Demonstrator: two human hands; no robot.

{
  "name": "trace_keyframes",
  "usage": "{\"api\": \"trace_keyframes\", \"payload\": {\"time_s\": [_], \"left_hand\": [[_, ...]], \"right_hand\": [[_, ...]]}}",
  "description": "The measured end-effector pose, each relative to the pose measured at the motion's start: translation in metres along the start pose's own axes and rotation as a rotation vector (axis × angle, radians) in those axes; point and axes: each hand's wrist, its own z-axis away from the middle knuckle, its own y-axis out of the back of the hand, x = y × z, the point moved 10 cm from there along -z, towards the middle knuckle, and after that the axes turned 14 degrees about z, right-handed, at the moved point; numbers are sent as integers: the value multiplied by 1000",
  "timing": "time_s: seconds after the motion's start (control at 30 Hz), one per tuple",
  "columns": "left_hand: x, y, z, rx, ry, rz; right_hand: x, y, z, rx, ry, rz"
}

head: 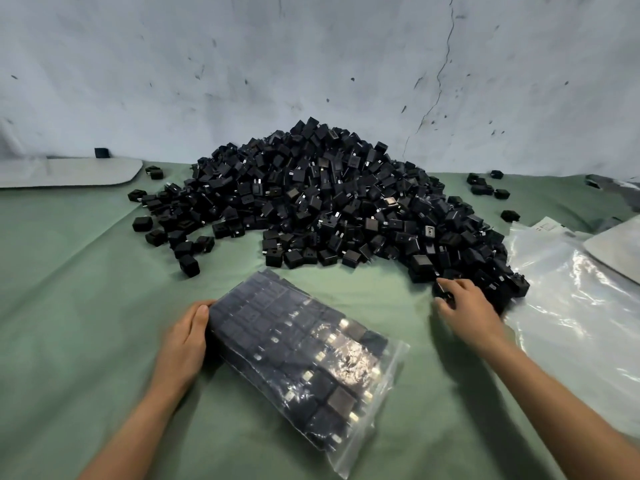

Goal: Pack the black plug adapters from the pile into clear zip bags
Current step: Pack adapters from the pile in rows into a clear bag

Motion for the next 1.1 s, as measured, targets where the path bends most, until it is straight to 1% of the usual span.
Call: {"api": "trace_keyframes", "payload": {"time_s": [0.07, 0.1, 0.17, 0.27, 0.37, 0.47, 0.53, 0.67, 0.73, 0.8, 0.83, 0.9, 0.93, 0.97, 1.1], "left_hand": [[0, 0, -1, -4, -2, -12], [-2, 1, -1, 0, 1, -15], [-4, 3, -2, 10, -7, -18], [-1, 3, -3, 19, -38, -11], [-1, 2, -3, 12, -37, -21], [0, 1, -2, 5, -27, 10], [2, 1, -2, 6, -30, 9], [0, 2, -3, 16, -23, 1], [-1, 1, -3, 12, -26, -7], [-1, 1, -3, 12, -29, -20], [-1, 1, -3, 15, -27, -26], [0, 2, -4, 30, -25, -36], [1, 2, -3, 35, -27, -41], [2, 2, -2, 36, -29, -43], [1, 2, -1, 30, -22, -29]], "right_hand": [[-2, -13, -5, -14, -19, 158], [-5, -14, -6, 20, -36, 186], [-9, -12, -3, 122, -64, 151], [-11, -9, 4, 246, -57, 3], [-8, 0, 9, 309, -49, -222], [-5, 12, 21, 370, -88, -464], [-9, 9, 31, 335, -79, -519], [-3, -5, 47, 231, -93, -356], [4, -2, 54, 226, -102, -337], [4, 4, 58, 215, -23, -386], [-2, 4, 60, 166, 56, -405], [-20, -6, 63, -8, 220, -360], [-25, -13, 65, -86, 257, -328], [-25, -17, 66, -121, 255, -314], [-23, -9, 67, -53, 185, -383]]}}
